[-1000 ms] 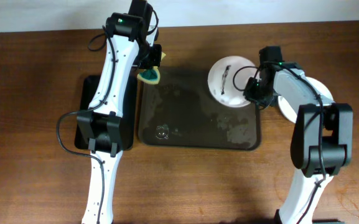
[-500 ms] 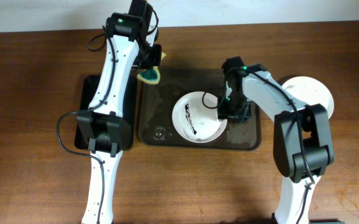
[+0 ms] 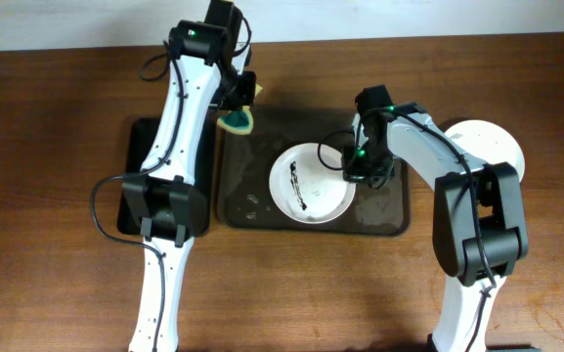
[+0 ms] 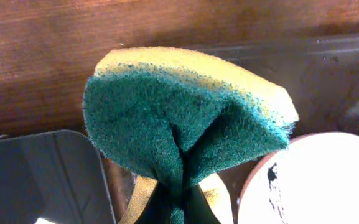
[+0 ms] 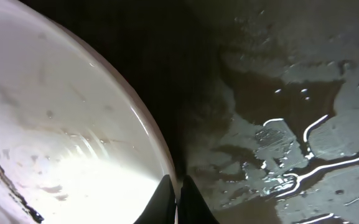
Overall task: Clean dirty plates on tray and stack at the side
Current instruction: 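Scrub the last plate with the sponge in the left gripper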
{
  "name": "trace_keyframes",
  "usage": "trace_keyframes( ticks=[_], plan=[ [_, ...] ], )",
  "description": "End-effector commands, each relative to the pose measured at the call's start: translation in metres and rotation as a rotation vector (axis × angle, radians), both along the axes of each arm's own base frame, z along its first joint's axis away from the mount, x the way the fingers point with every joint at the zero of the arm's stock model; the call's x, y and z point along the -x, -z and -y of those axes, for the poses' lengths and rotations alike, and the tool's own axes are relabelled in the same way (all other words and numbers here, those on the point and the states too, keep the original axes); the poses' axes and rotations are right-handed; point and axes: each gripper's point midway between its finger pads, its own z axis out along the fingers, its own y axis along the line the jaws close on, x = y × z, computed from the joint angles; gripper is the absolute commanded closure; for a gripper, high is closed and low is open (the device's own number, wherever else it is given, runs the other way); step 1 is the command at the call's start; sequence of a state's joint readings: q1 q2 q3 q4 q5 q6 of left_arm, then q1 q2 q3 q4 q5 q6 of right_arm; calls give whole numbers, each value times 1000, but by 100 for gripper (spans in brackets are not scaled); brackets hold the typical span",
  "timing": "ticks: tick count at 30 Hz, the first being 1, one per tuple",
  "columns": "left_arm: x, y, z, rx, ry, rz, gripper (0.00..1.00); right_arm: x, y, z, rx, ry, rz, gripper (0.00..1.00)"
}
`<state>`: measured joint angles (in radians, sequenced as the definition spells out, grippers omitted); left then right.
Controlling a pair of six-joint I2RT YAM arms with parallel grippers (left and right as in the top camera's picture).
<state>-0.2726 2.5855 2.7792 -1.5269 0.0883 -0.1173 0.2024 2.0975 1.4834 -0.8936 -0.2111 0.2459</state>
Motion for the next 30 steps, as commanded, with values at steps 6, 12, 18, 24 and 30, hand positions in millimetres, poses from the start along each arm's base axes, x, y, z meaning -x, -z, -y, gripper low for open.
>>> trace_keyframes(
  ticks=[6, 12, 18, 24, 30],
  plan=[
    [39, 39, 73, 92, 360, -115, 100, -10, 33, -16, -258, 185, -102, 96],
    [21, 74, 81, 86, 288, -107, 100, -20, 33, -6, -266, 200, -70, 96],
    [70, 150, 98, -39, 377, -305, 100, -20, 33, -6, -265, 200, -67, 96],
    [143, 139, 153, 110, 829, -414, 100, -20, 33, -6, -264, 200, -69, 96],
    [104, 143, 128, 102, 544, -386, 100, -20, 33, -6, -264, 200, -69, 96]
  ],
)
